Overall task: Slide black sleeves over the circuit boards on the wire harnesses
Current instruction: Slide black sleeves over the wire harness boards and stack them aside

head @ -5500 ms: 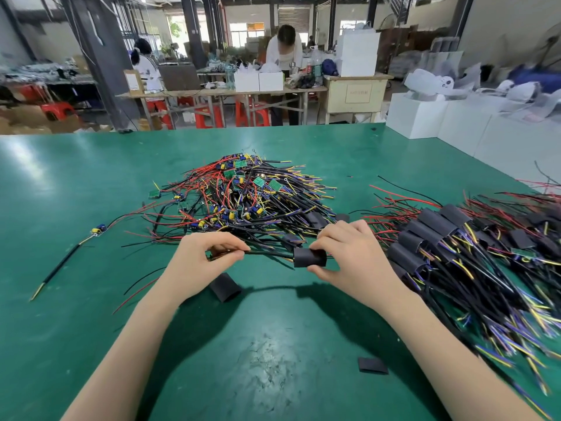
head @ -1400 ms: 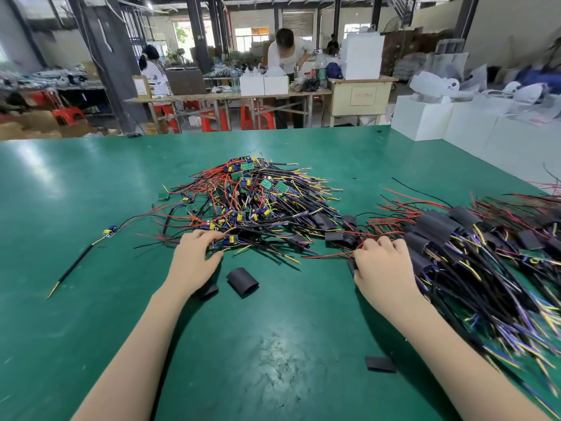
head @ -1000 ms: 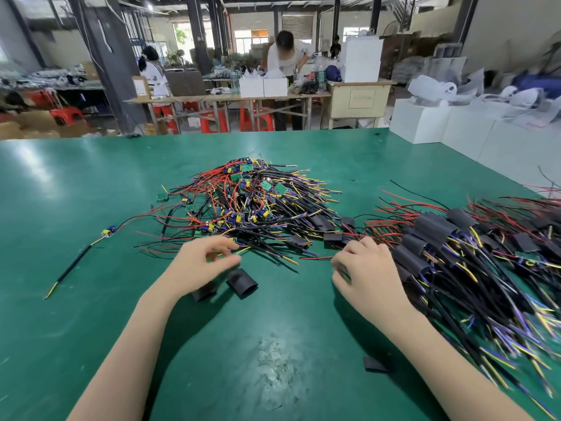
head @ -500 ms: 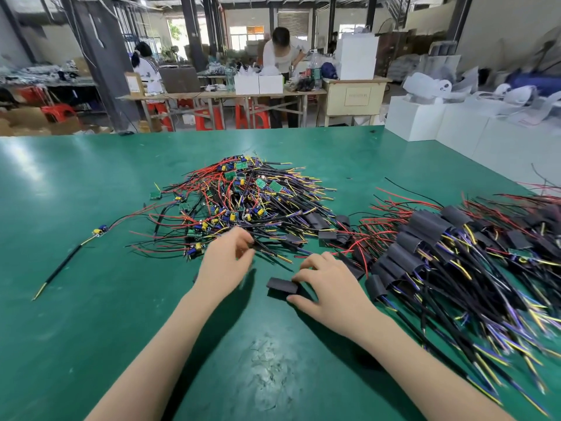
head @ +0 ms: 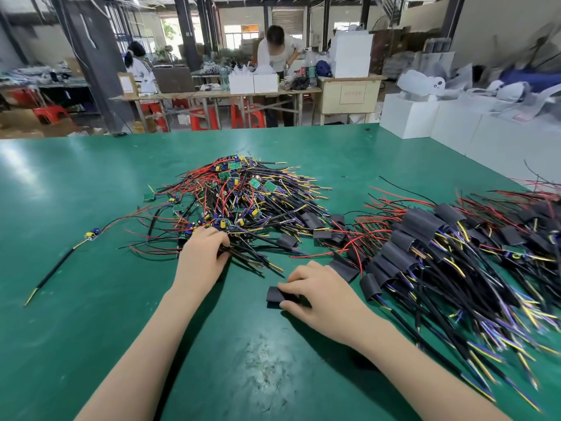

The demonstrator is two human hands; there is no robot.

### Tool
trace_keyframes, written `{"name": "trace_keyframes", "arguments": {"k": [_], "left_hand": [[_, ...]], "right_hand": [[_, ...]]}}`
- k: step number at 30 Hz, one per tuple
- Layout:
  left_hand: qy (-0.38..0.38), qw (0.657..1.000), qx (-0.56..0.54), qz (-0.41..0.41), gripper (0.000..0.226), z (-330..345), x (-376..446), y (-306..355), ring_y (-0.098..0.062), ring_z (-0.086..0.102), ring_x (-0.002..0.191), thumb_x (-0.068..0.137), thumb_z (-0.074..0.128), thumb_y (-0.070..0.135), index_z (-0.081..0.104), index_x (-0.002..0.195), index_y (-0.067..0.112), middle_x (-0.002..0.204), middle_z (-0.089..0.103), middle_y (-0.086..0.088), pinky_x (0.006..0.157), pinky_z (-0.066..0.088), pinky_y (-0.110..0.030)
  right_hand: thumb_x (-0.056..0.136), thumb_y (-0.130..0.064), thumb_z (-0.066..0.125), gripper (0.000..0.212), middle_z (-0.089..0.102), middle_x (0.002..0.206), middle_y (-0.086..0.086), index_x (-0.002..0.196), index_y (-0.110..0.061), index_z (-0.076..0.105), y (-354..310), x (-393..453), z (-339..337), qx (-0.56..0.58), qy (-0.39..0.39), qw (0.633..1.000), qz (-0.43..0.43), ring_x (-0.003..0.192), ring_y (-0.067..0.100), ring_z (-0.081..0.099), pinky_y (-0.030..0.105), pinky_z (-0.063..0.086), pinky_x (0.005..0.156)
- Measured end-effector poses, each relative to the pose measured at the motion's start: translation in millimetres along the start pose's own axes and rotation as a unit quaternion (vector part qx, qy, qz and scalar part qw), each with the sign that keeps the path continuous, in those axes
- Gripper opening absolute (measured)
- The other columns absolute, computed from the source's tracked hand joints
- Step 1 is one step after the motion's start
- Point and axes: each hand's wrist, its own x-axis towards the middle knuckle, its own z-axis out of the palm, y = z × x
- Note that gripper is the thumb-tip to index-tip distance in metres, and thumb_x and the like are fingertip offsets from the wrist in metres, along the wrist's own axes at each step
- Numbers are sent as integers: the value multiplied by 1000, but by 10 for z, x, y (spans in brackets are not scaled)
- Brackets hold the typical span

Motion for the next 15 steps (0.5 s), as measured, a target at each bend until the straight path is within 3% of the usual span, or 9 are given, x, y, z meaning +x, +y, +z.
{"name": "trace_keyframes", "arguments": {"k": [3, 6, 10, 13, 15], "left_hand": [[27, 999, 10, 14, 10, -18, -20, 22, -28, 59, 91, 78, 77, 7, 71, 85, 9, 85, 68, -2, 69, 52, -39], [106, 990, -82, -31, 8, -54, 5, 37, -24, 67, 79, 81, 76, 8, 77, 89, 8, 85, 74, -5, 75, 51, -31], [240, 933, -225, -146, 14, -249, 23, -28, -8, 61, 70, 86, 72, 14, 77, 97, 9, 82, 74, -2, 71, 45, -12], [313, 878, -322, -166, 16, -391, 8, -116, -8, 61, 76, 90, 68, 17, 75, 101, 8, 82, 73, 1, 84, 53, -29], [298, 877, -343, -156, 13, -434, -1, -135, -10, 62, 79, 90, 68, 16, 75, 100, 11, 79, 72, 19, 87, 55, -37]], "right_hand": [[94, -45, 51, 31, 58, 110, -8, 115, -27, 64, -1, 4, -6, 4, 0, 1000, 3, 103, 19, 46, 35, 37, 85], [93, -45, 53, 33, 59, 112, -6, 113, -22, 65, 23, 6, -14, 3, -6, 1000, 16, 104, 20, 47, 36, 38, 89], [88, -43, 60, 35, 59, 111, -4, 115, -19, 65, 63, 5, -24, 20, 3, 999, 30, 106, 20, 46, 36, 38, 91], [87, -42, 62, 37, 58, 111, -3, 115, -19, 65, 71, 0, -21, 20, 12, 999, 38, 106, 20, 46, 36, 39, 91], [87, -42, 61, 36, 58, 109, -2, 114, -18, 66, 69, 0, -21, 26, 13, 999, 42, 105, 19, 46, 35, 38, 91]]}}
